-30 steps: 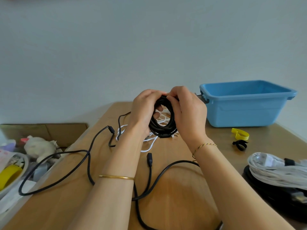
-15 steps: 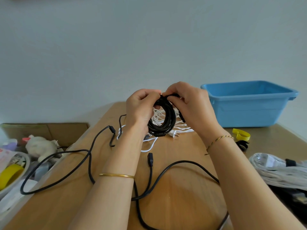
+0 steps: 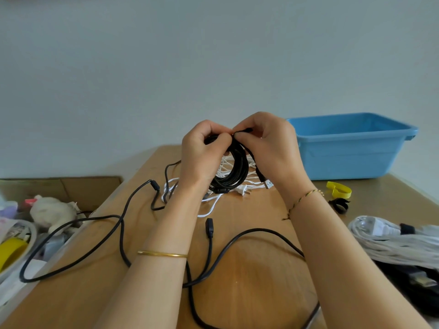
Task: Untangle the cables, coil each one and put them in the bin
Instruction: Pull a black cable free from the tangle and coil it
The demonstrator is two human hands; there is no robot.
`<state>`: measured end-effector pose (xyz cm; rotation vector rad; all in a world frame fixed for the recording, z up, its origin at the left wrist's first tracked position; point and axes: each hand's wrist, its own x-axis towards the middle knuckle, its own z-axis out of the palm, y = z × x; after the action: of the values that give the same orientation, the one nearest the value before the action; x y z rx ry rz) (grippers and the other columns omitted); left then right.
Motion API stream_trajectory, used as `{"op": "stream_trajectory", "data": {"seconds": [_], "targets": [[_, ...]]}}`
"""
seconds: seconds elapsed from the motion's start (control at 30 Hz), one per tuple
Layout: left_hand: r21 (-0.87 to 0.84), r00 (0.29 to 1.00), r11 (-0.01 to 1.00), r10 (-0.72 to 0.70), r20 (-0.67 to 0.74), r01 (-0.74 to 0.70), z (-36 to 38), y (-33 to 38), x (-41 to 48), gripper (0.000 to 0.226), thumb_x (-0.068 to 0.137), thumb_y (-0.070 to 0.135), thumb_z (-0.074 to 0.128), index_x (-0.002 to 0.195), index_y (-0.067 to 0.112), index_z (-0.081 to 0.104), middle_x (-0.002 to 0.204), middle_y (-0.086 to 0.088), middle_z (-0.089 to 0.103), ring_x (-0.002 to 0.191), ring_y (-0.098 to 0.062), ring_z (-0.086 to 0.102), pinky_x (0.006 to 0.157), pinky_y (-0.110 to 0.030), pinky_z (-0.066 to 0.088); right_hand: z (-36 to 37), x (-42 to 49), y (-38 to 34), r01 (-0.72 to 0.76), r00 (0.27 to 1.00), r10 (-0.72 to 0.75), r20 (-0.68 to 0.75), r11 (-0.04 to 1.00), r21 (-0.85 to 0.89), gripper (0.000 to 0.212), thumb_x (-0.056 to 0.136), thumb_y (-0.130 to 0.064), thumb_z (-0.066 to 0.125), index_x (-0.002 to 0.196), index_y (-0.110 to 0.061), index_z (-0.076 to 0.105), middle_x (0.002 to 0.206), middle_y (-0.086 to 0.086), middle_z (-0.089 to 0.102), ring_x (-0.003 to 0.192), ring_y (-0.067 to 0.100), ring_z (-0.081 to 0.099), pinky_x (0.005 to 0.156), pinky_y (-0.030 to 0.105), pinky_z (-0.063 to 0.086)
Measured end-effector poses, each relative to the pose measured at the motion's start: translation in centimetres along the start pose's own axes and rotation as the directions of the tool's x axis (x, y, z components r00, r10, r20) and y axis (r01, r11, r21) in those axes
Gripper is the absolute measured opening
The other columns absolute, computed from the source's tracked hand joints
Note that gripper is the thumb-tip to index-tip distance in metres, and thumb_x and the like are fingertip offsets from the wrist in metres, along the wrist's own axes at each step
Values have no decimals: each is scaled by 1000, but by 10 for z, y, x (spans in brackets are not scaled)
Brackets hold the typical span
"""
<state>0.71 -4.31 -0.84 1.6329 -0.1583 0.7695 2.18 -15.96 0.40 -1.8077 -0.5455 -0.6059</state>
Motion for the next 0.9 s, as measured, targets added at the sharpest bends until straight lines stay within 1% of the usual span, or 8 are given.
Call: {"op": "stream_trajectory", "data": {"seconds": [0.17, 0.23, 0.37, 0.5, 0.6, 0.7, 0.8, 0.9], "targets": [[-25, 998, 999, -30, 46, 31, -1, 1, -1, 25, 83, -5, 55, 71, 16, 63, 56, 11, 61, 56, -4, 58, 51, -15, 44, -2, 0, -3, -67, 996, 66, 52, 997, 26, 10, 82, -2, 63, 83, -11, 67, 73, -7, 64, 71, 7, 63, 65, 14, 50], [-35, 998, 999, -33, 55, 35, -1, 1, -2, 26, 84, -4, 55, 70, 16, 63, 55, 12, 60, 54, -3, 56, 48, -14, 41, -2, -1, -5, -95, 994, 93, 56, 995, 28, 9, 83, -3, 63, 83, -12, 67, 73, -6, 65, 73, 10, 65, 67, 17, 53], [-79, 998, 997, -19, 66, 24, -3, 4, -3, 25, 85, -5, 55, 70, 13, 63, 55, 11, 60, 51, -2, 54, 45, -11, 38, -1, -1, -10, -119, 992, 119, 44, 993, 6, 7, 82, -6, 63, 83, -11, 67, 79, 2, 69, 80, 16, 67, 77, 31, 55], [-93, 994, 995, -11, 110, 22, -5, 6, -3, 23, 87, -5, 54, 72, 10, 63, 54, 11, 59, 46, -1, 51, 45, -10, 37, -2, 0, -11, -139, 989, 140, 46, 990, -25, 8, 82, -6, 63, 79, -13, 67, 78, 3, 70, 79, 17, 67, 75, 32, 55], [-70, 986, 997, -13, 165, 25, -3, 7, -4, 11, 81, 1, 60, 81, 11, 65, 66, 4, 63, 55, -2, 57, 52, -12, 43, -5, 1, -8, -161, 986, 162, 38, 987, -24, 16, 81, -6, 62, 71, -18, 64, 73, 1, 68, 77, 19, 67, 71, 32, 54], [-14, 983, 1000, 12, 185, -9, -4, 5, -3, 24, 71, 12, 60, 93, 21, 62, 88, -2, 67, 79, -8, 64, 70, -18, 50, -6, 2, -7, -179, 983, 179, 37, 984, 5, 14, 81, -6, 62, 70, -15, 65, 70, 3, 67, 73, 19, 65, 69, 32, 53], [14, 978, 997, 72, 198, -76, -5, 5, -2, 33, 70, 11, 60, 100, 25, 56, 88, -2, 66, 84, -9, 64, 77, -20, 51, -6, 1, -5, -198, 980, 195, 49, 979, 56, 9, 81, -4, 61, 74, -2, 68, 69, 13, 66, 64, 22, 60, 66, 34, 51], [40, 969, 990, 120, 217, -132, -5, 5, -1, 39, 71, 7, 60, 102, 27, 51, 85, -3, 65, 81, -8, 63, 74, -15, 48, -5, 1, -2, -242, 970, 237, 52, 956, 166, 12, 81, -2, 60, 70, -3, 66, 70, 20, 66, 70, 36, 63, 74, 46, 55]]}}
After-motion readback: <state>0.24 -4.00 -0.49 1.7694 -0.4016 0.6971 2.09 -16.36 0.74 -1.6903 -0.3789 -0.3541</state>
